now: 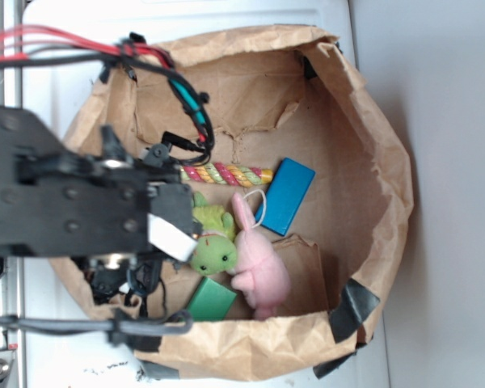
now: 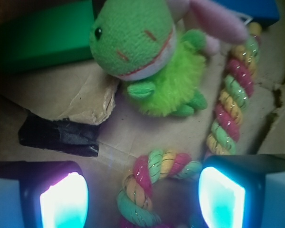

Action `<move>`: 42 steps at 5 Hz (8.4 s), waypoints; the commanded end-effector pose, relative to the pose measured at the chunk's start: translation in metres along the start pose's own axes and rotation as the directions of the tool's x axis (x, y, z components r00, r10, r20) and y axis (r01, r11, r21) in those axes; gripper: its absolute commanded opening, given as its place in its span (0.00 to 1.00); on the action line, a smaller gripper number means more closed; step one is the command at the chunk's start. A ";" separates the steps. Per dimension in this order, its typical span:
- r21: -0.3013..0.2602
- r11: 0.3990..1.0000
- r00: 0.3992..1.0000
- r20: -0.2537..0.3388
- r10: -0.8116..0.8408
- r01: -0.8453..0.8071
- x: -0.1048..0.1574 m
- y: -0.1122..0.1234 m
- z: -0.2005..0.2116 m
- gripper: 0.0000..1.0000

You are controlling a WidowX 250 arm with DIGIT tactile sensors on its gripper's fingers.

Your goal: Grab the multicolored rope.

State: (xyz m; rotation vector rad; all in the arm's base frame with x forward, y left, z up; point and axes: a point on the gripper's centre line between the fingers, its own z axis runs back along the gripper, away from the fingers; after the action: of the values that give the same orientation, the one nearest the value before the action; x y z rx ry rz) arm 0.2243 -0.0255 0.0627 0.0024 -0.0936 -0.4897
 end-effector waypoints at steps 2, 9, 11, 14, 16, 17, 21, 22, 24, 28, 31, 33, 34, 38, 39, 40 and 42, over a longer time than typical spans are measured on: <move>-0.050 0.998 0.999 -0.021 -0.025 0.024 0.010 -0.004 0.014 1.00; -0.040 0.997 0.994 -0.084 -0.063 0.060 0.019 0.001 -0.024 1.00; -0.012 0.998 0.991 -0.117 0.067 -0.069 0.006 -0.007 -0.027 1.00; 0.033 0.980 0.977 -0.078 0.200 -0.198 0.010 -0.007 -0.031 1.00; 0.000 0.959 0.955 -0.092 0.281 -0.282 0.012 -0.013 -0.030 1.00; -0.030 0.945 0.942 -0.100 0.320 -0.325 0.014 -0.016 -0.029 1.00; -0.120 0.852 0.860 -0.097 0.500 -0.509 0.002 0.050 0.048 1.00; -0.100 0.853 0.859 -0.087 0.505 -0.512 0.004 0.054 0.043 1.00; -0.062 0.888 0.889 -0.072 0.452 -0.456 0.007 0.038 0.031 1.00; -0.018 0.908 0.906 -0.088 0.415 -0.418 0.004 0.025 0.004 1.00; -0.012 0.929 0.923 -0.118 0.365 -0.369 0.006 0.024 0.002 1.00; -0.012 0.929 0.923 -0.118 0.365 -0.369 0.006 0.024 0.002 1.00; -0.012 0.929 0.923 -0.118 0.365 -0.369 0.006 0.024 0.002 1.00; 0.092 0.956 0.942 -0.165 0.291 -0.279 -0.027 -0.031 -0.031 1.00; 0.086 0.957 0.945 -0.158 0.288 -0.278 -0.033 -0.037 -0.028 1.00; 0.068 0.959 0.944 -0.168 0.283 -0.275 -0.037 -0.041 -0.027 1.00; 0.063 0.971 0.951 -0.195 0.238 -0.230 -0.042 -0.054 -0.030 1.00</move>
State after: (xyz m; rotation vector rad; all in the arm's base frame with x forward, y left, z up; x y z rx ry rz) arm 0.1707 -0.0475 0.0244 0.0771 0.1040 -0.1828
